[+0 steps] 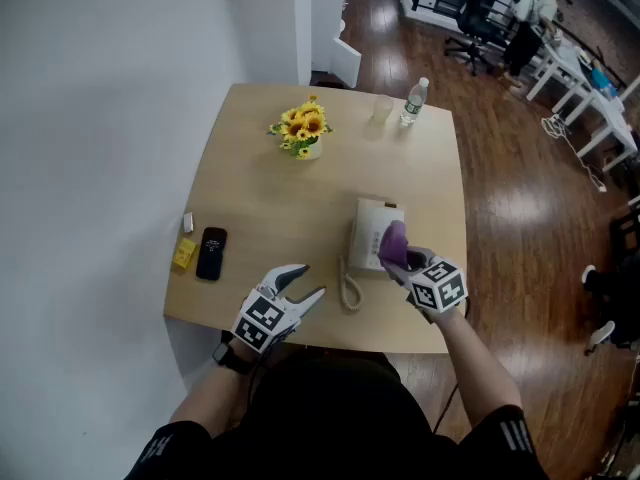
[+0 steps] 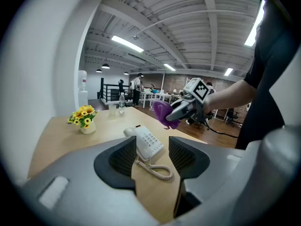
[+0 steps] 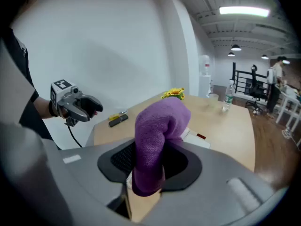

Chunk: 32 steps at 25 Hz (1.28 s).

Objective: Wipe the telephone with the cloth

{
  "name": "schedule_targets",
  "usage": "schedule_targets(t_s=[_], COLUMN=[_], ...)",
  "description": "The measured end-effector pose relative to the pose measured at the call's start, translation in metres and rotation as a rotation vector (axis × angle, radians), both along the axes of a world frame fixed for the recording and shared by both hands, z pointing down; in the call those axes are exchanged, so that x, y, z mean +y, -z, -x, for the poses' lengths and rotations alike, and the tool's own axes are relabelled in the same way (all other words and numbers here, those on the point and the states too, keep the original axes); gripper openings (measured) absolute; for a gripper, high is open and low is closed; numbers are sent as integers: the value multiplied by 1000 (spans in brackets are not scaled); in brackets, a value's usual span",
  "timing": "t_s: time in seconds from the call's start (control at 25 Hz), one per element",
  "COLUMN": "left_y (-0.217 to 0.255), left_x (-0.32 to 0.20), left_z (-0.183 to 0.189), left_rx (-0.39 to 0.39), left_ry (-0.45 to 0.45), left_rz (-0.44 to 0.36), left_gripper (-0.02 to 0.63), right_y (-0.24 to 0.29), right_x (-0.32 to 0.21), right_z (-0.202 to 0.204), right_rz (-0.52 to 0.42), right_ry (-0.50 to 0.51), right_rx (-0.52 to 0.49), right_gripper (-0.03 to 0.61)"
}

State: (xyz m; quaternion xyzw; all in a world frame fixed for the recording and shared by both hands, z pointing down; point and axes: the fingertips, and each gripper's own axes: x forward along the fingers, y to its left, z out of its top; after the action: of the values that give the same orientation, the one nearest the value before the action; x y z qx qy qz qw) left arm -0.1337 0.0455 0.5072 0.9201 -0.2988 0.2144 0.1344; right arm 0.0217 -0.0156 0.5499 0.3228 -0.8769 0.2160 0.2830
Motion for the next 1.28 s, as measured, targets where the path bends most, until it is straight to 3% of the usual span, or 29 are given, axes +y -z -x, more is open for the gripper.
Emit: schedule_targets(t_s=[0.32,0.56,0.72,0.92,1.16,1.28], left_y=[-11,-21,-26,-35,-39,-40], left_x=[-39,-63,-73,-81,-89,-93], left_z=[-20,-41,-48,-50,-53,-55], left_rx=[-18,-31,-41,-48,-55,-69], left_ry=[48,61,72,95,97,90], left_rz=[28,62,78,100,109,107], left_gripper=[210,212,212,212,210,210], right_y=[-40,-78,-111,-119,-117,-120], right_x=[-119,-169,-179,-188,-144,-121], right_z=[3,13,23,23,38,40], right_rz=[18,53,93,75,0,-32], right_ry=[127,226,274,236,407,433], right_rx=[215,360,375,341,408,430], right_gripper=[141,140,140,141,140,140])
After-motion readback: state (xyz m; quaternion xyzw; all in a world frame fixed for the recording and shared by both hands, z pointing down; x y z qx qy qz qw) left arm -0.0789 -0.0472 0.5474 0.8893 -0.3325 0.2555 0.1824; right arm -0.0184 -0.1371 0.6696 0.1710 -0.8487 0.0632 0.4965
